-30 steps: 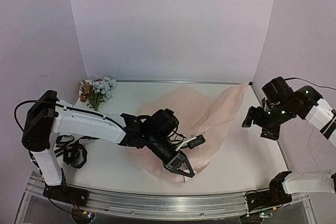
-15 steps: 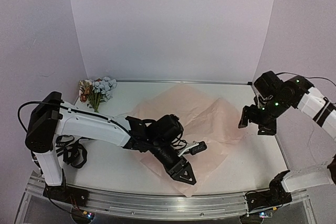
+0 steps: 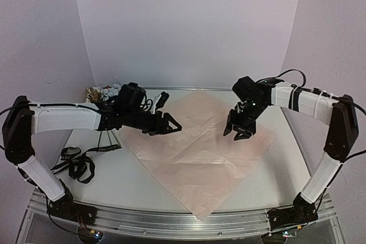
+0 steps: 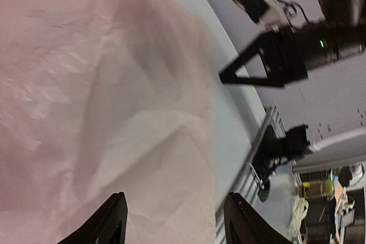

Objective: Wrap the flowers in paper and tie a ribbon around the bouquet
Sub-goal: Unfold the folded wrapping paper at the center of the board, then adjust the flattened wrapping paper at the center of the board.

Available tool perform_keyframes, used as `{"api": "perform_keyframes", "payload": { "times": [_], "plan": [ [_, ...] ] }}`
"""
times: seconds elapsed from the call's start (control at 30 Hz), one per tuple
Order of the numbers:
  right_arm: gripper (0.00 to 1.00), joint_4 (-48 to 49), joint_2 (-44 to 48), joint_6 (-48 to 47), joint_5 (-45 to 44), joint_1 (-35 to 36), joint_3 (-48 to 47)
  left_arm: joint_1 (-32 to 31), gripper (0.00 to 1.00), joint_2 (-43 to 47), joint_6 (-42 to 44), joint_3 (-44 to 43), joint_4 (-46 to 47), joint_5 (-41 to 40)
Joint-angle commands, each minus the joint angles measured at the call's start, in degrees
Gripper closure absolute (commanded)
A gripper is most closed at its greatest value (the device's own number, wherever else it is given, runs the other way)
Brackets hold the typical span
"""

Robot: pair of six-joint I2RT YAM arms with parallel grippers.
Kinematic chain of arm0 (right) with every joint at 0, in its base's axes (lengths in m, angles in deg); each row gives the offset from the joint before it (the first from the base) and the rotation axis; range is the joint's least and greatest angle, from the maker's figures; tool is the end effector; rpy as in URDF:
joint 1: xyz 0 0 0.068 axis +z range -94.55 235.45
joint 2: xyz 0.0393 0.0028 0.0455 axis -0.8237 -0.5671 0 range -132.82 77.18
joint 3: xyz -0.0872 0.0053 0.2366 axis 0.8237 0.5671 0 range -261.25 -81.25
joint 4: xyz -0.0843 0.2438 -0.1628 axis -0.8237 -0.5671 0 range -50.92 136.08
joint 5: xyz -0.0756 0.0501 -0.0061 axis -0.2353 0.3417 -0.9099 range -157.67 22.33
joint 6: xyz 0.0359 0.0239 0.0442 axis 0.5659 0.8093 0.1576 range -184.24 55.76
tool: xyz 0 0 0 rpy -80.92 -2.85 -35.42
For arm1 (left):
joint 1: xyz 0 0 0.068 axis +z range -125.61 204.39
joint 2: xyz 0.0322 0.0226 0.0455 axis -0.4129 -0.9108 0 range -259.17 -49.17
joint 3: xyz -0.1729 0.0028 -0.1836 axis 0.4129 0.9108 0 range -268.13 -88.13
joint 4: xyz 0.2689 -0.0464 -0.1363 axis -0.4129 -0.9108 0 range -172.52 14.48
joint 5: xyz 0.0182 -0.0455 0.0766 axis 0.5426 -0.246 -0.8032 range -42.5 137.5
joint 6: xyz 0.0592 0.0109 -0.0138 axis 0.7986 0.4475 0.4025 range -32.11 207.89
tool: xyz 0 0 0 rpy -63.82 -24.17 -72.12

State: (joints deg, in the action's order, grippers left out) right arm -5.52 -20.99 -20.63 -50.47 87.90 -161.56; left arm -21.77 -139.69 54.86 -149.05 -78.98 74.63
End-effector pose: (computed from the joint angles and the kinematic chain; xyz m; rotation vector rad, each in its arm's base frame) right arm 0.3229 0.2217 0.2105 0.2078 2.9600 0.6845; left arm 0.2628 -0.3045 0.2015 0.5755 2.3056 -1.2526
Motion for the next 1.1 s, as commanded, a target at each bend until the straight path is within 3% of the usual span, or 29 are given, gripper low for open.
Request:
{"api": "perform_keyframes", "payload": {
  "times": [0.0,0.23,0.4,1.07],
  "plan": [
    [0.57,9.2,-5.8,3.2,3.2,0.2,-2.1,6.8,0.46,-10.5,2.3,-7.1,1.9,4.2],
    [0.59,17.4,-12.7,5.1,5.7,-0.3,-0.6,12.6,0.57,-24.4,-1.2,-13.2,5.9,7.5],
    [0.61,21.1,-13.8,5.8,5.7,-1.1,3.5,13.2,0.62,-27.3,-4.3,-11.2,8.5,4.9],
    [0.62,28.2,-8.3,9.4,2.9,0.4,21.2,13.2,0.67,-12.7,-12.4,15.1,15.5,-9.5]
  ]
}}
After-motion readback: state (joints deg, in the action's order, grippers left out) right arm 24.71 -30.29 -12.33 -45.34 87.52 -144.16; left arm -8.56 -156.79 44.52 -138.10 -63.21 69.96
